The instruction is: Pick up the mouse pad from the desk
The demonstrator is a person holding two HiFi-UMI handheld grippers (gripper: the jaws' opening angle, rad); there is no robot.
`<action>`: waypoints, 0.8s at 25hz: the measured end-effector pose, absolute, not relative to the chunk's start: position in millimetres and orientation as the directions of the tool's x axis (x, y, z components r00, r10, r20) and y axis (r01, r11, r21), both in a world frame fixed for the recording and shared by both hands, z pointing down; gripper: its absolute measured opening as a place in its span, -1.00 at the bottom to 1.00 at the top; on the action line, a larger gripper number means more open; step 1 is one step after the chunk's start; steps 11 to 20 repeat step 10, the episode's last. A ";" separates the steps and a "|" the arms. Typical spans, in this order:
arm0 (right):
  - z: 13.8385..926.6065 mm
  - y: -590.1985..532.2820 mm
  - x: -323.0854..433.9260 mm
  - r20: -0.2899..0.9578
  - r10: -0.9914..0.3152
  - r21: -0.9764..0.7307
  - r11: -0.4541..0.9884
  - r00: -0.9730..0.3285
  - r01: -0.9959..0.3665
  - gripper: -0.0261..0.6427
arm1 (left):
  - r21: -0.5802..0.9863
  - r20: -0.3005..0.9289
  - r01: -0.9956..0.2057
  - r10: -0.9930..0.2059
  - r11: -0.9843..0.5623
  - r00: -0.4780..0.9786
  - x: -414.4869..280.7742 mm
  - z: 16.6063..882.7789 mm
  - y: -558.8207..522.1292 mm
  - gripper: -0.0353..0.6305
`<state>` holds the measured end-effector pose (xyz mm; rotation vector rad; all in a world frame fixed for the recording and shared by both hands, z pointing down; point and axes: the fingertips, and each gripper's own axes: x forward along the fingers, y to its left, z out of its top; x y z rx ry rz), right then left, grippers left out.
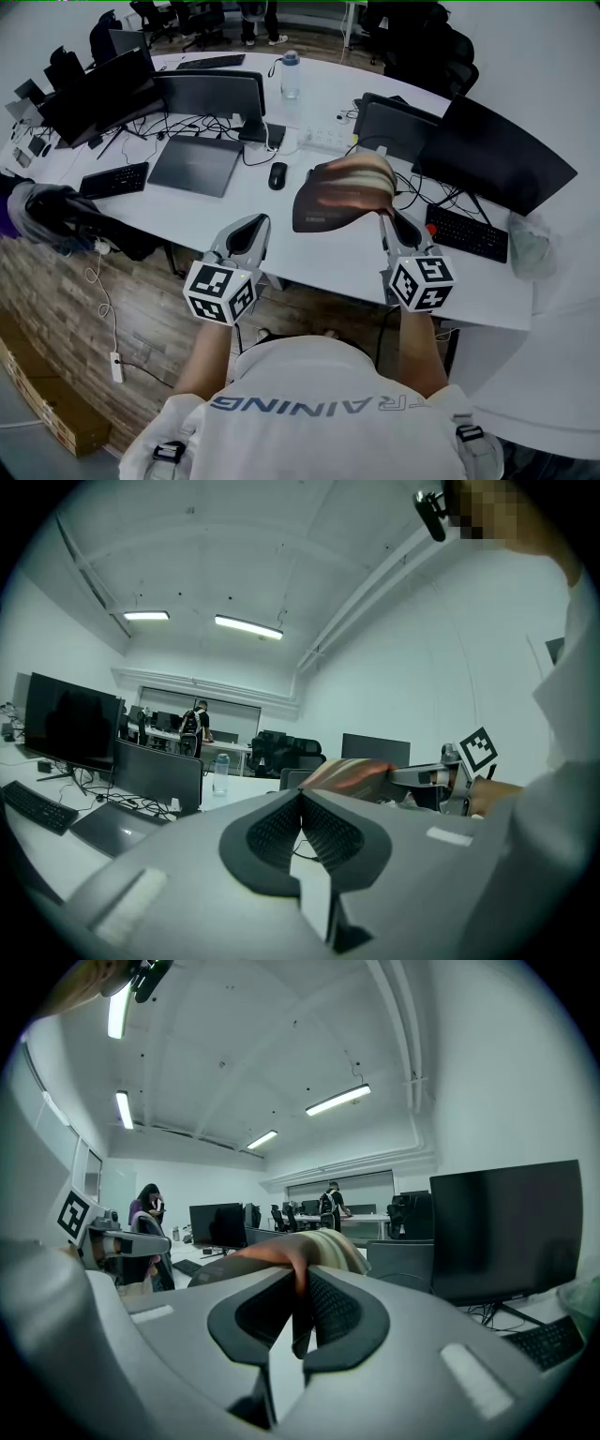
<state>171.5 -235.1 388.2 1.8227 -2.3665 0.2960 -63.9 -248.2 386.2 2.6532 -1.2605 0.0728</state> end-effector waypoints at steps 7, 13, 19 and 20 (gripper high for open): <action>393.1 -234.3 166.3 0.245 -0.931 -0.065 0.263 -0.271 -0.963 -0.76 | 0.157 0.135 -0.776 -0.766 -0.610 0.629 -64.2 387.6 -247.2 -0.89; 393.6 -233.4 163.7 0.250 -0.929 -0.063 0.267 -0.274 -0.962 -0.76 | 0.152 0.140 -0.778 -0.766 -0.609 0.627 -65.3 388.5 -246.7 -0.89; 393.6 -233.4 163.7 0.250 -0.929 -0.063 0.267 -0.274 -0.962 -0.76 | 0.152 0.140 -0.778 -0.766 -0.609 0.627 -65.3 388.5 -246.7 -0.89; 393.6 -233.4 163.7 0.250 -0.929 -0.063 0.267 -0.274 -0.962 -0.76 | 0.152 0.140 -0.778 -0.766 -0.609 0.627 -65.3 388.5 -246.7 -0.89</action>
